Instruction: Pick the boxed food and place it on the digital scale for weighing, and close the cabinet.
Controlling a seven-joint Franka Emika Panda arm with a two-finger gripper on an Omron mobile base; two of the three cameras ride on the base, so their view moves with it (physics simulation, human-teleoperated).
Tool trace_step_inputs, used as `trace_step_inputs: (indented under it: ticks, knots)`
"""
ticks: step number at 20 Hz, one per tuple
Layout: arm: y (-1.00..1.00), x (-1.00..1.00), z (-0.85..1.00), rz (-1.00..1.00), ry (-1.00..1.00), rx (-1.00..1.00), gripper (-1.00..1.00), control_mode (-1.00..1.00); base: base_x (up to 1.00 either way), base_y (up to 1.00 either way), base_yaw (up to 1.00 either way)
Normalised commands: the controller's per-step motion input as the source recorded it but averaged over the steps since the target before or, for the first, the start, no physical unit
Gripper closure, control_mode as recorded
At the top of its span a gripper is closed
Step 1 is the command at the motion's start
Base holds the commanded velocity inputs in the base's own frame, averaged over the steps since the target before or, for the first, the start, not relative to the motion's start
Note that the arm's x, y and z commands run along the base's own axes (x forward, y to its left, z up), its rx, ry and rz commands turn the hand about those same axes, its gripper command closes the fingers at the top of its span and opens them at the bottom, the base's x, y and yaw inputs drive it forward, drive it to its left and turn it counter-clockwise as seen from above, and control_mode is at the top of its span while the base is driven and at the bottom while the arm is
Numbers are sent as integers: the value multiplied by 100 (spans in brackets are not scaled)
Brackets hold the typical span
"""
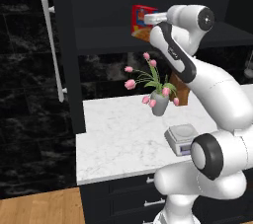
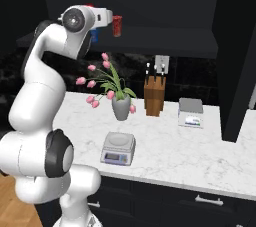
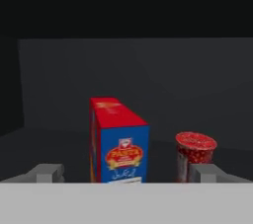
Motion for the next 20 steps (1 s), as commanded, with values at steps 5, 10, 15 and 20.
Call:
trace_step_inputs:
  ticks: [5, 10, 15, 20]
  knots:
    - [1, 25, 0, 1, 0, 0, -100, -100, 0, 0, 0]
    - [8, 25, 0, 1, 0, -1, -100, -100, 0, 0, 0]
    - [9, 27, 0, 0, 0, -2, -100, -100, 0, 0, 0]
    - [19, 25, 0, 0, 0, -4, -100, -100, 0, 0, 0]
